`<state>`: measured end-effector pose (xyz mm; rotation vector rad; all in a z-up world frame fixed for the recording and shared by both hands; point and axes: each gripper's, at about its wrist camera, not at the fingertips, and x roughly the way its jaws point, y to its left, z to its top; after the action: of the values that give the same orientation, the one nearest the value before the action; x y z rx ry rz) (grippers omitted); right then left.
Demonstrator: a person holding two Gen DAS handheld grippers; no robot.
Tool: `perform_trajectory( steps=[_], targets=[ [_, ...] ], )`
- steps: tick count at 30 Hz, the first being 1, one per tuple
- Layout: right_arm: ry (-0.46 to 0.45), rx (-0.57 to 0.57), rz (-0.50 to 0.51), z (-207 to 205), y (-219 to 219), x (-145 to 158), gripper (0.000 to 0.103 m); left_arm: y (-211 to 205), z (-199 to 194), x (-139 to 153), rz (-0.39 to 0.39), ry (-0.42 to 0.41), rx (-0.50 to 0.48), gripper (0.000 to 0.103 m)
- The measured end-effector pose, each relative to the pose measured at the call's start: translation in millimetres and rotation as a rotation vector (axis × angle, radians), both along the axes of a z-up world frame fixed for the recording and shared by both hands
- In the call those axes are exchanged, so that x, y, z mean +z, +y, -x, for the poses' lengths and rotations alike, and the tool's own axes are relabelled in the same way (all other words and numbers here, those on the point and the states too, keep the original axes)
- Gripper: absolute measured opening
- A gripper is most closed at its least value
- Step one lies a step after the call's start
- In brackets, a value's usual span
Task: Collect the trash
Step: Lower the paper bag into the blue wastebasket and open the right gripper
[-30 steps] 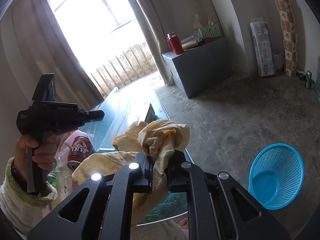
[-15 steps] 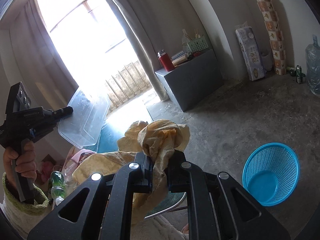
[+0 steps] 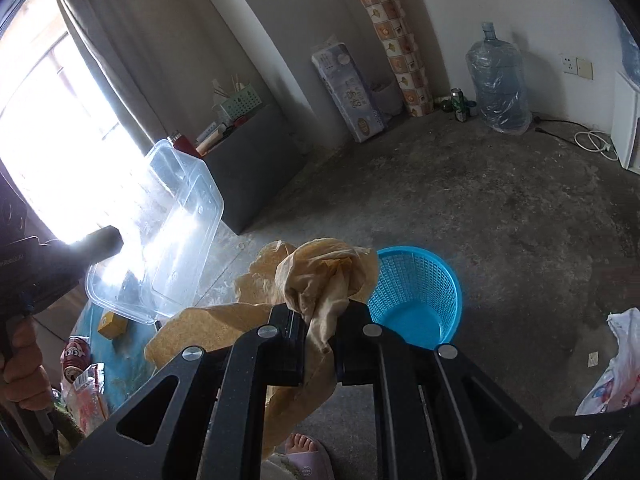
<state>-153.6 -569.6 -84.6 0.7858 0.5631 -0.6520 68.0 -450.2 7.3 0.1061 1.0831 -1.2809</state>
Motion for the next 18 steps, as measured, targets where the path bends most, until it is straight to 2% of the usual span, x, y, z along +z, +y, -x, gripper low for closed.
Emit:
perform_trajectory(
  steps=[8, 14, 16, 18],
  targets=[
    [0.091, -0.111, -0.290, -14, -69, -129, 0.011, -77, 23, -130, -0.154, 0.093, -0.037, 0.002],
    [0.150, -0.140, -0.353, -41, -108, -188, 0.011, -117, 13, -208, -0.250, 0.126, -0.010, 0.002],
    [0.179, -0.128, -0.352, -53, -115, -202, 0.012, -124, 4, -231, -0.306, 0.126, -0.006, 0.011],
    [0.217, -0.105, -0.343, -64, -121, -214, 0.015, -122, -6, -245, -0.333, 0.112, 0.023, 0.032]
  ],
)
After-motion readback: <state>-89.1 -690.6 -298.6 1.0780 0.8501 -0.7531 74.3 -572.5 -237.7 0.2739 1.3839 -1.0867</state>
